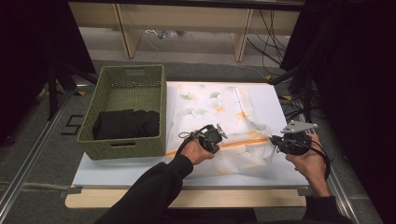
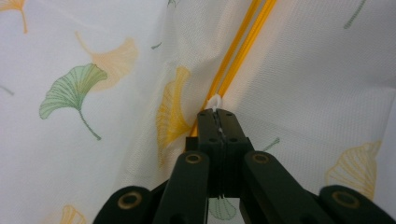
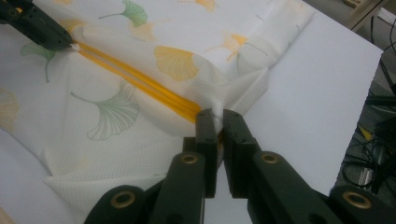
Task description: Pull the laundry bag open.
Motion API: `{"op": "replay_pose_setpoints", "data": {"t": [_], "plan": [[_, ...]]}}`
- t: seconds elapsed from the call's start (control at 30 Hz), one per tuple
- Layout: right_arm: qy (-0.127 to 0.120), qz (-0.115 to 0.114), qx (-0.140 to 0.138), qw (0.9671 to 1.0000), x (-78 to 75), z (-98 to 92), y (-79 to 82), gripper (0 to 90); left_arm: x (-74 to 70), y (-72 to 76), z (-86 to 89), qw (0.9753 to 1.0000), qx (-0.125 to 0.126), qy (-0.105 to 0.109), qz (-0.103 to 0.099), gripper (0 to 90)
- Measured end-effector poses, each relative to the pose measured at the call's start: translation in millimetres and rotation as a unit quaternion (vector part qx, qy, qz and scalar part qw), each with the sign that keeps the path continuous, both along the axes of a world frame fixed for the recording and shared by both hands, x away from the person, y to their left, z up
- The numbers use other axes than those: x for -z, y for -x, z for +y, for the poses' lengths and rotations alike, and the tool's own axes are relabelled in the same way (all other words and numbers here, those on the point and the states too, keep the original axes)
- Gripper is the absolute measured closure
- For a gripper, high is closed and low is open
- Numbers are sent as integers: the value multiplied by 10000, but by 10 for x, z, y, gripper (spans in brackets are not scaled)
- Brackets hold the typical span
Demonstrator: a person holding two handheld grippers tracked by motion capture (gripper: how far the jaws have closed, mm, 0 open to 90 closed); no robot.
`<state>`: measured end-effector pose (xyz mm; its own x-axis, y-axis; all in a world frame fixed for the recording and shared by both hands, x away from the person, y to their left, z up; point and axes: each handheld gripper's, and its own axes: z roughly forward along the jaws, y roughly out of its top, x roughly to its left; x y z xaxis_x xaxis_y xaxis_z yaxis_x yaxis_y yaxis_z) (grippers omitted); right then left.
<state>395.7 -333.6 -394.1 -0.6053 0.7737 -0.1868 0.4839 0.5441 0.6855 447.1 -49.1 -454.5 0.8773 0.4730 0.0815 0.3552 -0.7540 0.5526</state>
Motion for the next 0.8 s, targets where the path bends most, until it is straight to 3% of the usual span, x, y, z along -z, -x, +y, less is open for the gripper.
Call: {"op": "replay_pose_setpoints", "data": {"t": [0.17,0.2,0.23,0.27,0.33,0.37,0.47,0.57,0.67,0.8], "plan": [[-8,28,-15,10000,10,-3,-6,866,-18,20,50,9999,-31,110,75,898],[35,-54,-88,9999,17,-10,-20,866,-17,20,66,9997,-89,195,111,898],[-8,8,-48,10000,25,-1,-17,866,-32,8,89,9999,-17,97,91,898],[-7,44,-24,10000,28,22,-11,867,-21,-4,103,9995,-124,249,179,898],[-15,36,-14,10000,26,29,-8,867,-26,-3,115,9994,-131,274,157,898],[26,-53,-84,9999,20,21,-19,867,-31,-2,120,9994,-102,291,185,898],[-5,-1,-11,10000,-2,10,-5,867,-57,-16,158,9984,-134,450,317,898],[-23,-34,-61,10000,35,5,-26,867,-52,-25,169,9980,-172,463,389,898],[-39,-32,-172,9998,37,28,-29,866,-78,-23,121,9955,-149,735,578,898],[12,-64,-188,9998,9,78,-16,866,-70,-72,91,9939,-160,805,741,897]]}}
